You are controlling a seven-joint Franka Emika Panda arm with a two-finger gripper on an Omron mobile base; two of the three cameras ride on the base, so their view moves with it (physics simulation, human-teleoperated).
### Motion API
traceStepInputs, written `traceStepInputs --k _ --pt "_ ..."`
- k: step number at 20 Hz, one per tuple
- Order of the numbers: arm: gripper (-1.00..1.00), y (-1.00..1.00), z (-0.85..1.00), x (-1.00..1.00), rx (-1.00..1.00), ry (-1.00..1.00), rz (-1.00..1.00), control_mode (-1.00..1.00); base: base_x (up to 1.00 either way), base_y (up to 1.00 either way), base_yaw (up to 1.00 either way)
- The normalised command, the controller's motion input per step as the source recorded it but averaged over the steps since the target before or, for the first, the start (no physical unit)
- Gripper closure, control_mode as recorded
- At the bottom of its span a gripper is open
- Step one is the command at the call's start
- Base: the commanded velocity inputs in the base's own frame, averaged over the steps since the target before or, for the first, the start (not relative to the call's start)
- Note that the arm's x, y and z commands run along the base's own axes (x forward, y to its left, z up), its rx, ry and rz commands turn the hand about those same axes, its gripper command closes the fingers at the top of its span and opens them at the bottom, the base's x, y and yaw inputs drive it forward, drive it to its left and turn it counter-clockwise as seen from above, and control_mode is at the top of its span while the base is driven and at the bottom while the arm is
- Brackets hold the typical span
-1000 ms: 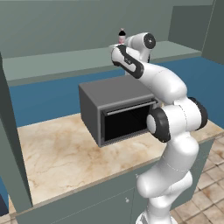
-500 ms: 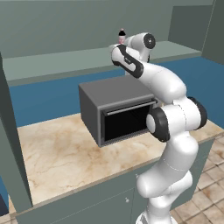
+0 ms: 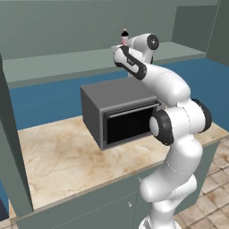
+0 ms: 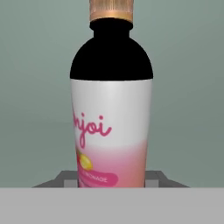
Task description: Pick the bottled drink from the counter and place it in the open cabinet.
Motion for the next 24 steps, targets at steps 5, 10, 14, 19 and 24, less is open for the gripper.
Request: traceStepInputs --k 5,10,14,19,24 --pt "-1.0 0.0 0.0 0.0 0.0 0.0 0.0 -1.0 0.0 0.0 0.0" --pt "-1.0 0.0 0.0 0.0 0.0 0.0 0.0 -1.0 0.0 0.0 0.0" --pt "-1.0 0.0 0.0 0.0 0.0 0.0 0.0 -1.0 0.0 0.0 0.0" --pt "-1.0 0.0 0.0 -0.02 0.0 0.0 0.0 -1.0 0.0 0.0 0.0" --pt "-1.0 0.0 0.0 -0.31 0.0 0.0 0.0 -1.0 0.0 0.0 0.0"
